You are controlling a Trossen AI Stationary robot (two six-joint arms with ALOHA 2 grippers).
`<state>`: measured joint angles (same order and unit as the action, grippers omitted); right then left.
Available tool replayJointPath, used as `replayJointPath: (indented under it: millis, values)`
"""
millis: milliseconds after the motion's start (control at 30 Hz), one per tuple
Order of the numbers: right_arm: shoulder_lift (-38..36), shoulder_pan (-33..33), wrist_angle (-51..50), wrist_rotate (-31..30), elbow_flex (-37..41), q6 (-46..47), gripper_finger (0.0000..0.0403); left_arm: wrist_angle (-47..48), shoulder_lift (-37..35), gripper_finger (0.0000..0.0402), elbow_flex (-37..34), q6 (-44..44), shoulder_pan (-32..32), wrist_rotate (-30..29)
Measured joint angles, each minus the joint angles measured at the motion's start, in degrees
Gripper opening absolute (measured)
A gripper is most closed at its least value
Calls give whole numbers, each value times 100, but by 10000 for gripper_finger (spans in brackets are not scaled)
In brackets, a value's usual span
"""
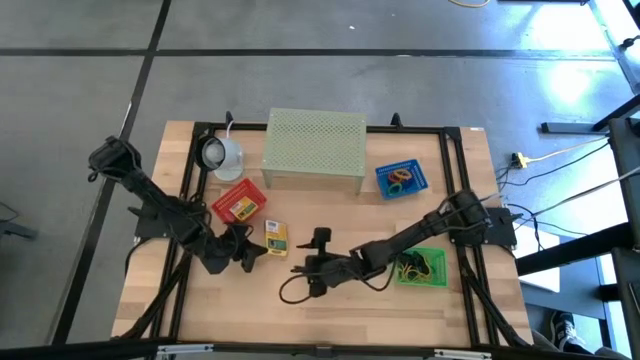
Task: Pick & Place Office Desk Supplies
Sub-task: Put the yellow crayon box into the red bin
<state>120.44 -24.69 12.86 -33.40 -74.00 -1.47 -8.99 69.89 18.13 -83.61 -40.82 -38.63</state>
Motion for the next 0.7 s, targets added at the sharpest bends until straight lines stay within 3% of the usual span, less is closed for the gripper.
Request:
replayJointPath:
  millis: [167,433,600,700]
  values:
    - [231,0,400,-3,0,-504,292,-172,-4,2,4,90,244,28]
    - [666,144,1279,-143,0,-993,287,-605,-4,2,3,433,572,107]
    - [778,260,1393,-842,0,-1007,286,-822,-3,2,2,642,748,261]
    - [773,318,1453,-793,-2,-984,286,-891,-3,2,2,691,835,269]
